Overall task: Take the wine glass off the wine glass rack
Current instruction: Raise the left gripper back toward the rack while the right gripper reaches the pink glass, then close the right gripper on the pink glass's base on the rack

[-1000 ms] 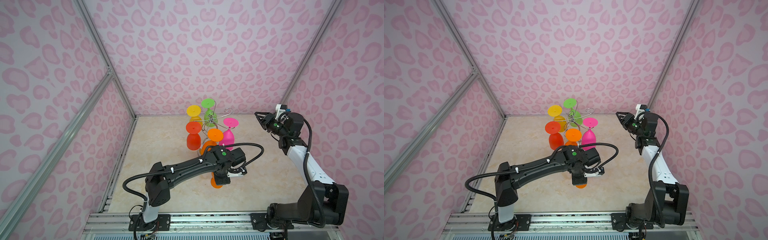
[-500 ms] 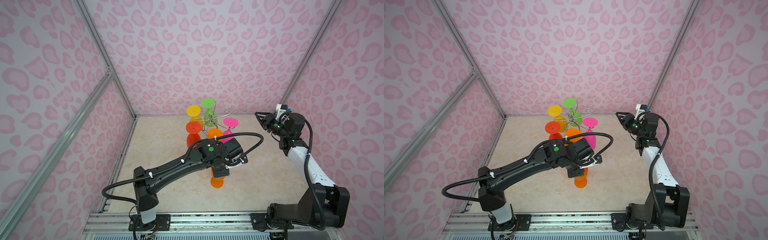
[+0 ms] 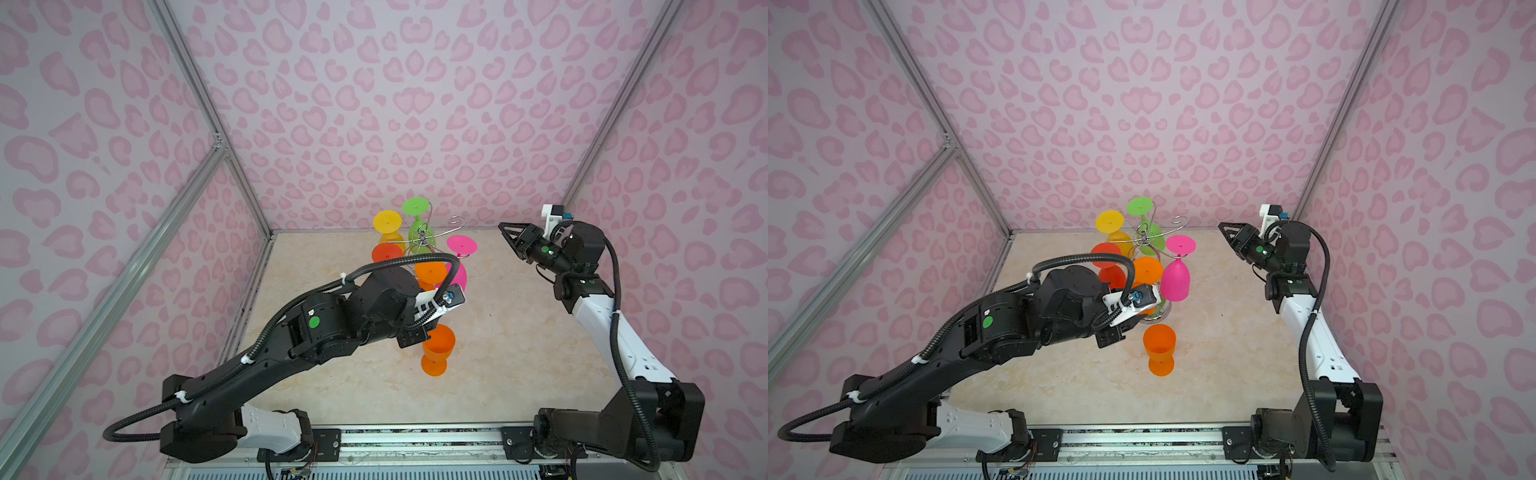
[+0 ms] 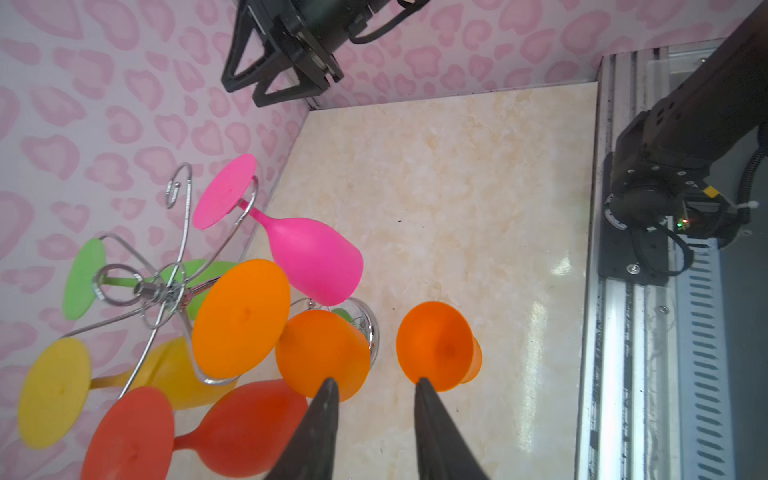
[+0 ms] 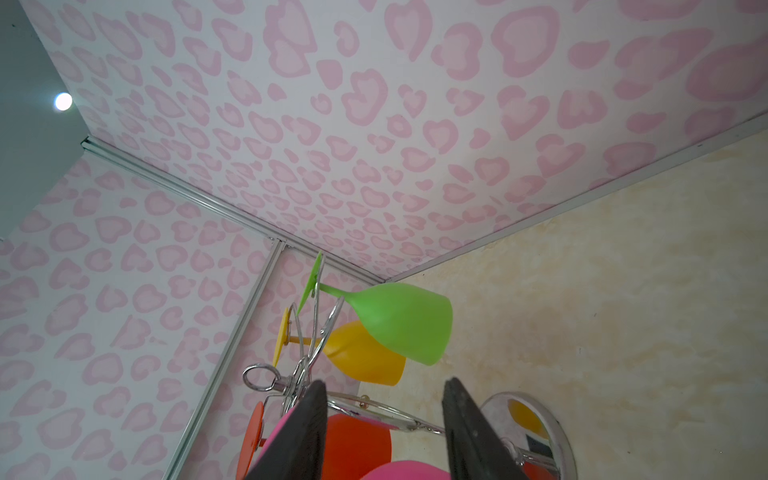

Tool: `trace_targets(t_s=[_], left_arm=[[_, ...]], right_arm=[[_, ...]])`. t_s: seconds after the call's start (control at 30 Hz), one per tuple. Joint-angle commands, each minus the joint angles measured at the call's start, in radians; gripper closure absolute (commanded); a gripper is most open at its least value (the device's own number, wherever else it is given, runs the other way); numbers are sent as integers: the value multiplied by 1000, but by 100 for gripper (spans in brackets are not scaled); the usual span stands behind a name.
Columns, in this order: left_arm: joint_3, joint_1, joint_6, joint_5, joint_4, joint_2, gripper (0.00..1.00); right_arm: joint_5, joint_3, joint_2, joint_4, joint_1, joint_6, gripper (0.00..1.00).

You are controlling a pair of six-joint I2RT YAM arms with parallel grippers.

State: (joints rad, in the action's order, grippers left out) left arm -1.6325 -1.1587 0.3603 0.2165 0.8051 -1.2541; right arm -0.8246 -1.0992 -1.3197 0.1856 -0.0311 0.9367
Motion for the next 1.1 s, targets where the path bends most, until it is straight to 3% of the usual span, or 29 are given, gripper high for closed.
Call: trace_targets(t_s=[0.0,0.07,0.1,0.17,0.2,0.37,0.53,0.7,1.07], left_arm=[[82,32,-17,172,-303,95,60],[135,94,-60,193,-377,151,56],[157,127,-82,198,-406,171,49],[198,213,-136,189,-450,212,22],[212,253,-163,188,-468,225,17],[281,450,-276,148,-535,264,16],[354,577,-364,86,-583,268,16],[371,648,-416,46,-591,247,17],[393,708,-463,-8,-610,212,17]], right_arm=[[-30,-16,8,-27,44,-18,54],[-30,-23,10,-39,74,-21,53],[-34,-26,10,-44,85,-23,53],[-37,-27,11,-55,101,-28,53],[-36,-28,16,-59,104,-30,53],[-38,-27,21,-70,126,-26,53],[-30,-25,27,-74,164,-19,55],[-24,-27,25,-99,189,-27,57],[-23,-10,39,-101,201,-21,65]])
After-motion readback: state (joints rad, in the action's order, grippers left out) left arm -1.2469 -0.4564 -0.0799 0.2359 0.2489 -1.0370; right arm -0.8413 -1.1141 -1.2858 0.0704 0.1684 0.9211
